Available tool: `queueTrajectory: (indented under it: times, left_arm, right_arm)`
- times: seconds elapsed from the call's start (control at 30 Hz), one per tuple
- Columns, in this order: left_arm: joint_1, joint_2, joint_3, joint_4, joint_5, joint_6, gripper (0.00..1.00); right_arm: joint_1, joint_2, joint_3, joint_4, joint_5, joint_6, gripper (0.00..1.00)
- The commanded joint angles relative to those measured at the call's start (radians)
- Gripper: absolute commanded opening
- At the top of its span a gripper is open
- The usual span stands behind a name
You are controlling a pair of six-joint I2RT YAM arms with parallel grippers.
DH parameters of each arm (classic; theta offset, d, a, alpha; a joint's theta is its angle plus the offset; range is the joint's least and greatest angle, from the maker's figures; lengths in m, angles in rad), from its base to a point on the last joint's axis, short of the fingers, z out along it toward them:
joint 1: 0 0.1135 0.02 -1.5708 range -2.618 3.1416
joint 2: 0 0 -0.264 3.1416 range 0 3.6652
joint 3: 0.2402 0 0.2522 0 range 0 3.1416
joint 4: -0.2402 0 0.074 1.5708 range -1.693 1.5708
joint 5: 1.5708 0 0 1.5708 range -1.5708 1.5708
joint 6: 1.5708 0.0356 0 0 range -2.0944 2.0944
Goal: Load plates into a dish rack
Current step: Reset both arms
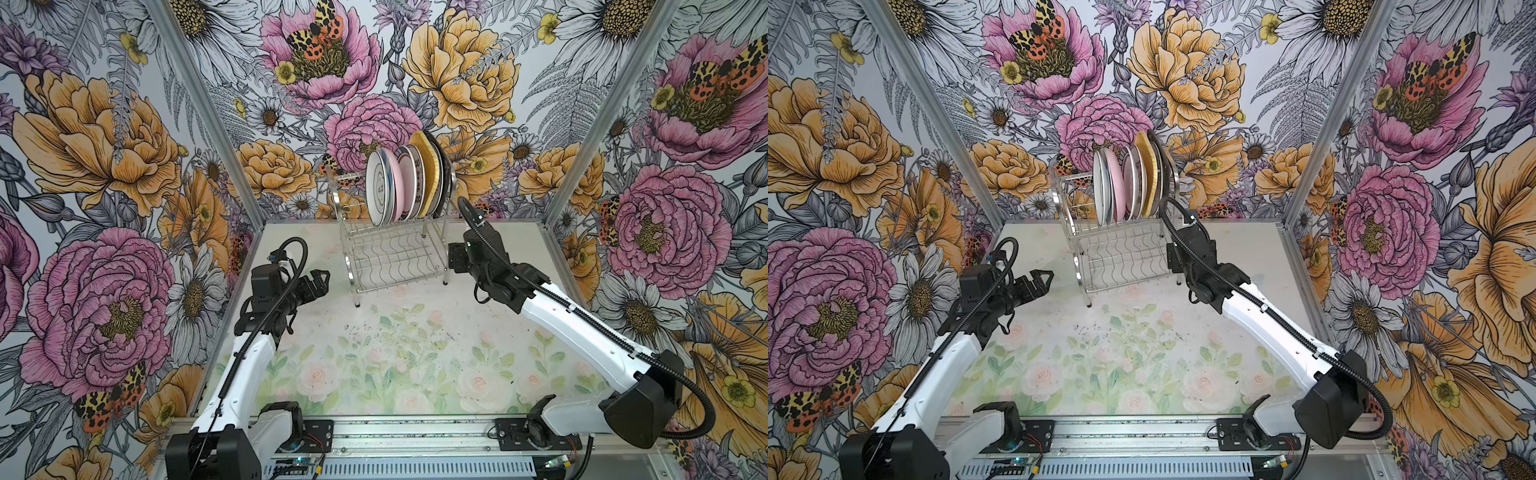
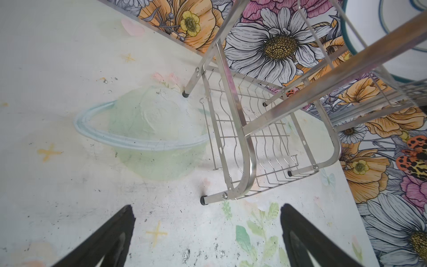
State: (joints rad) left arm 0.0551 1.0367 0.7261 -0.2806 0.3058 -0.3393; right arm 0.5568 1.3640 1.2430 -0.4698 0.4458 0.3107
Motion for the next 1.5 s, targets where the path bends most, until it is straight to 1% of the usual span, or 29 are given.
queueTrajectory:
  times: [0.0,0.13,0.27,0.43,0.5,0.67,0.8,1.0,1.23,1.37,1.47]
  left_arm:
    - [-0.005,0.016,0.002,0.073,-0.098,0.057,0.99]
    - [-0.001,0.030,-0.032,0.169,-0.139,0.074,0.99]
    - [0.007,0.040,-0.084,0.294,-0.176,0.086,0.99]
    - [0.016,0.092,-0.115,0.406,-0.226,0.121,0.99]
    - [0.023,0.112,-0.146,0.486,-0.235,0.132,0.99]
    - [0.040,0.169,-0.184,0.611,-0.255,0.153,0.99]
    - [0.054,0.205,-0.206,0.666,-0.265,0.178,0.99]
    - [0.063,0.234,-0.245,0.761,-0.286,0.226,0.99]
    - [0.050,0.298,-0.285,0.906,-0.309,0.257,0.99]
    - [0.036,0.350,-0.308,1.000,-0.329,0.270,0.99]
    - [0.024,0.374,-0.332,1.063,-0.344,0.277,0.99]
  right_arm:
    - [-0.070,-0.042,-0.067,0.101,-0.103,-0.027,0.79]
    - [-0.153,-0.042,-0.142,0.174,-0.147,-0.053,0.82]
    - [-0.229,-0.045,-0.229,0.273,-0.160,-0.092,0.87]
    - [-0.344,-0.046,-0.347,0.417,-0.196,-0.125,0.92]
    - [-0.391,-0.040,-0.398,0.485,-0.209,-0.131,0.93]
    - [-0.462,-0.015,-0.492,0.609,-0.201,-0.171,0.95]
    - [-0.495,0.006,-0.571,0.706,-0.186,-0.183,0.96]
    - [-0.517,0.033,-0.662,0.862,-0.158,-0.201,0.97]
    - [-0.528,0.064,-0.730,1.035,-0.163,-0.225,0.97]
    - [-0.535,0.089,-0.754,1.104,-0.177,-0.220,0.97]
    - [-0.537,0.114,-0.791,1.190,-0.182,-0.219,0.97]
